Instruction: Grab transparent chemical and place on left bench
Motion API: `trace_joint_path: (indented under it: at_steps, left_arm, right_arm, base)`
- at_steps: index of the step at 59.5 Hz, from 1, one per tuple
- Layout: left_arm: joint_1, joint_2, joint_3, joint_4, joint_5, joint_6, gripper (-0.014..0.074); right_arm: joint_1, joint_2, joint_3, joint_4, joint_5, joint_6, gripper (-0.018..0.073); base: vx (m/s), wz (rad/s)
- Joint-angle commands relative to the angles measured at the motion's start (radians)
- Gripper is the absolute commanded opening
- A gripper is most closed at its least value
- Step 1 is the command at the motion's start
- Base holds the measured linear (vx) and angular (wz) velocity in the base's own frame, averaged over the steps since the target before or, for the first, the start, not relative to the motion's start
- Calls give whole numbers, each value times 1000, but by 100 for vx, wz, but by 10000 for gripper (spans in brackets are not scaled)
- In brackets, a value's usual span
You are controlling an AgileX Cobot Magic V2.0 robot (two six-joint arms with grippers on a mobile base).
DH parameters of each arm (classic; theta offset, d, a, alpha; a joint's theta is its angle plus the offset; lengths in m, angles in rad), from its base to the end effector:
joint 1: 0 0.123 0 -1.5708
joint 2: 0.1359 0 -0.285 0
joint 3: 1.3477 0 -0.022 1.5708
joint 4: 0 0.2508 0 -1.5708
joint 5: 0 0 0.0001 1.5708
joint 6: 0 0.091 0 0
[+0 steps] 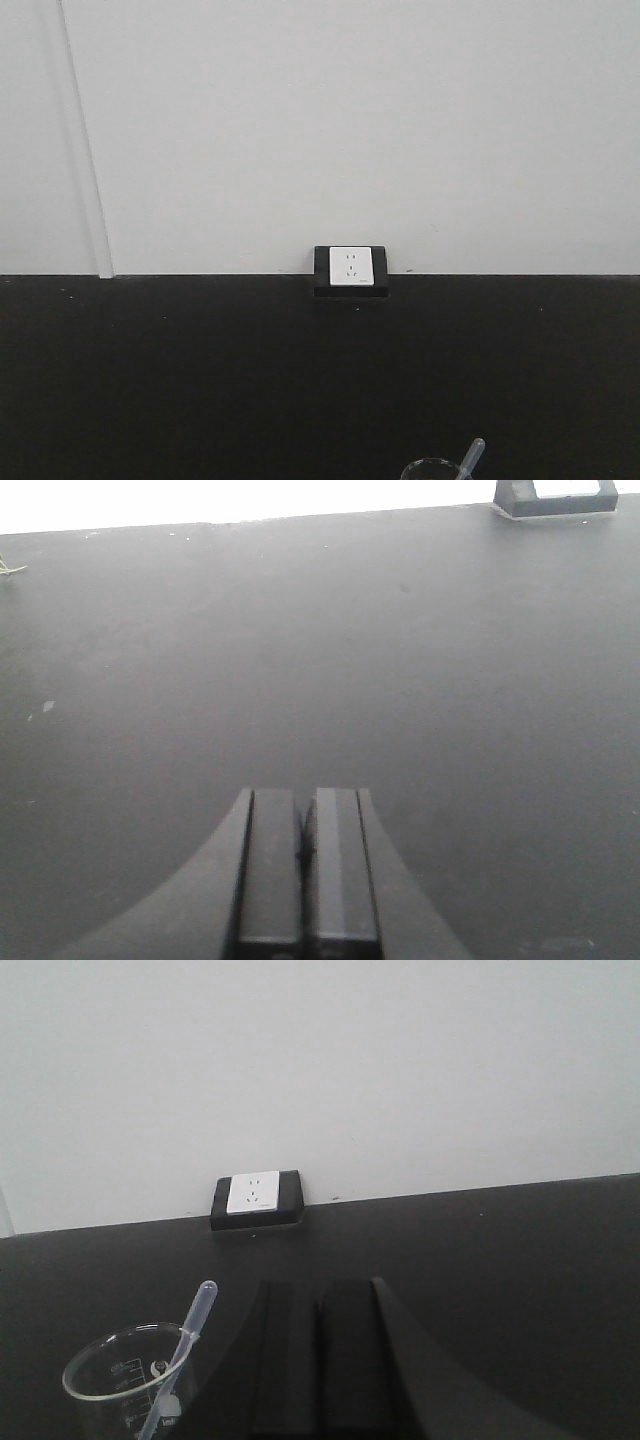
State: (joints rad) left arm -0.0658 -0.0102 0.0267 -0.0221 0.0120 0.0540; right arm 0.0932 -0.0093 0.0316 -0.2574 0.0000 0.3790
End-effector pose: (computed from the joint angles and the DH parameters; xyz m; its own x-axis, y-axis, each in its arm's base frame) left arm 0.0566 -0.0038 0.2036 0.0606 0.0280 -0.9978 0.0641 0.9974 0.0319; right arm 0.0567 0.0053 0.2030 0.0528 0.1268 -0.9905 -0.1002 0.9876 0.1210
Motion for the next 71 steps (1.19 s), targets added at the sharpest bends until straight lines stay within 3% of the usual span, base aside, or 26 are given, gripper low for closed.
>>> trace_joint_path:
  at_steps: [1,45,60,65,71]
  left_arm:
    - [-2,-19,16,-1,-78,-8,-3]
    - [-2,-19,16,-1,-78,-8,-3]
    - [-2,-19,16,-1,-78,-8,-3]
    - [-2,-19,16,-1,-78,-8,-3]
    - [-2,-19,16,-1,-78,-8,-3]
  right_arm:
    - [-5,-12,7,-3,-78,-9,-4]
    - [-5,-12,6,-3,-84,-9,-4]
    - [-5,-12,-19,-1,-345,-3,-4]
    - [-5,6,-99,0,-316,25,-4]
    - [-5,97,-241,-6,-185,20,-4]
  base:
    - [0,0]
    - [0,0]
    - [0,0]
    - [0,0]
    - [0,0]
